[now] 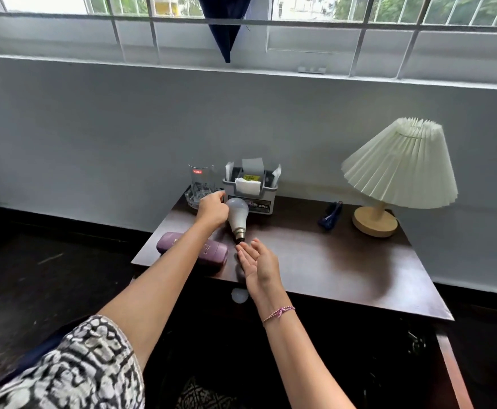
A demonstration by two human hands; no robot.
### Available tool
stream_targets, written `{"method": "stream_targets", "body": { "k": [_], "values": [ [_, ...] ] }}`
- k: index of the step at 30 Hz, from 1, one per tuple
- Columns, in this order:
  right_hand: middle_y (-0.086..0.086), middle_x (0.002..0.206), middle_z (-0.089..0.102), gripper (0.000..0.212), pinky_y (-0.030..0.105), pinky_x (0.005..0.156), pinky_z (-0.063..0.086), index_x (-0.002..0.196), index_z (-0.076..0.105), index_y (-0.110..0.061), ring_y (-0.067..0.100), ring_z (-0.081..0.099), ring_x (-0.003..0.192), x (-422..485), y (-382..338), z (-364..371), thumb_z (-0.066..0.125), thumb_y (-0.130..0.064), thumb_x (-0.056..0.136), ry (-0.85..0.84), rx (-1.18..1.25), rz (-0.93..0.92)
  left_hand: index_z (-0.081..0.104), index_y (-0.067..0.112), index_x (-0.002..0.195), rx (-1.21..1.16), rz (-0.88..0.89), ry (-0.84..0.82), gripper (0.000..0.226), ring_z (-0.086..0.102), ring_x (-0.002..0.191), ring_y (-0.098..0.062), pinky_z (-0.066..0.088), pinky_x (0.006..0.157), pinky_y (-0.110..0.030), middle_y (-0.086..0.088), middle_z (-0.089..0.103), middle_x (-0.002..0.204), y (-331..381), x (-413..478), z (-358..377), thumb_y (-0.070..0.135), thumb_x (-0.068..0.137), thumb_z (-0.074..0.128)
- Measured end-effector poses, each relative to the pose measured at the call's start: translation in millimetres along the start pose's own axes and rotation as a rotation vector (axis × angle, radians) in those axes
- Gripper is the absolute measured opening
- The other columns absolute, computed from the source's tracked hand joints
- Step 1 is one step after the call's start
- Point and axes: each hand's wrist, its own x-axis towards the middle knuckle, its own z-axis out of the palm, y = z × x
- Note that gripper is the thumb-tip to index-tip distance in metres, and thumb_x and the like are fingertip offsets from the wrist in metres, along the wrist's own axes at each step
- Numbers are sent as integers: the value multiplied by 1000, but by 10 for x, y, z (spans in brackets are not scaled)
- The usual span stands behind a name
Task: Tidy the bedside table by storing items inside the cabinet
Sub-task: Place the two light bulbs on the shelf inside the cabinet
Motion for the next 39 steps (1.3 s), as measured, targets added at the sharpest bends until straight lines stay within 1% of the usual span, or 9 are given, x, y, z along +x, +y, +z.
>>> {"method": "stream_targets", "body": {
  "k": [5, 10, 17, 20, 25, 29, 32, 35, 39],
  "values": [
    [32, 133, 45, 34, 37, 107, 38, 131, 41, 4, 39, 48, 124, 53, 23, -4, 39, -2, 97, 21, 5, -8, 47, 11, 137, 57, -23, -23, 57, 41, 134, -27, 31, 110, -30, -11, 47, 143, -50, 97, 72, -5, 83, 39],
    [32, 132, 47, 34, 36, 104, 41, 129, 43, 2, 38, 49, 123, 79, 19, -5, 40, -2, 96, 15, 22, -4, 57, 17, 129, 18, -25, -35, 51, 50, 125, -26, 41, 103, -30, -9, 57, 134, -100, 133, 107, -2, 84, 41],
    [33, 130, 48, 30, 34, 96, 44, 126, 45, 1, 36, 55, 113, 51, 7, -54, 40, -3, 97, 12, 43, -22, 66, 17, 117, -82, -66, 19, 46, 56, 117, -24, 45, 100, -30, -8, 64, 124, -99, 87, 78, -2, 84, 41],
    [32, 127, 50, 28, 34, 95, 46, 123, 48, 0, 38, 54, 117, -4, -28, -125, 41, -4, 97, 23, 25, -42, 69, 16, 112, -75, -34, 27, 40, 58, 113, -24, 46, 98, -31, -8, 67, 119, -66, 14, 52, 2, 85, 43],
    [24, 111, 53, 30, 36, 98, 45, 125, 50, 0, 33, 57, 105, -155, -104, -272, 41, -7, 97, 41, -47, -103, 71, 17, 105, -63, 11, 12, 35, 60, 106, -22, 42, 82, -21, -6, 69, 112, 34, -171, 47, 5, 87, 43],
    [18, 100, 55, 29, 35, 93, 47, 123, 52, -1, 28, 57, 99, -333, -199, -425, 40, -6, 97, 55, -121, -190, 71, 15, 100, -36, 75, 6, 24, 61, 97, -23, 41, 74, -23, -9, 71, 101, 86, -396, 58, 11, 86, 51],
    [12, 93, 60, 27, 27, 86, 48, 117, 55, -5, 22, 60, 88, -475, -317, -577, 40, -4, 95, 62, -179, -267, 69, 11, 99, 29, 163, 25, 18, 62, 97, -26, 43, 80, -29, -12, 71, 99, 74, -590, 67, 17, 88, 56],
    [5, 88, 63, 25, 24, 82, 48, 112, 59, -8, 19, 61, 88, -606, -431, -724, 43, -4, 94, 82, -256, -338, 68, 8, 95, 22, 210, 26, 17, 65, 92, -26, 48, 84, -31, -12, 72, 94, 60, -812, 86, 21, 88, 60],
    [8, 94, 64, 22, 24, 83, 49, 108, 63, -9, 17, 61, 90, -762, -497, -880, 48, -6, 94, 104, -340, -421, 67, 8, 94, -50, 212, 12, 15, 67, 86, -26, 52, 84, -38, -11, 72, 90, 76, -1113, 125, 20, 88, 61]
  ]
}}
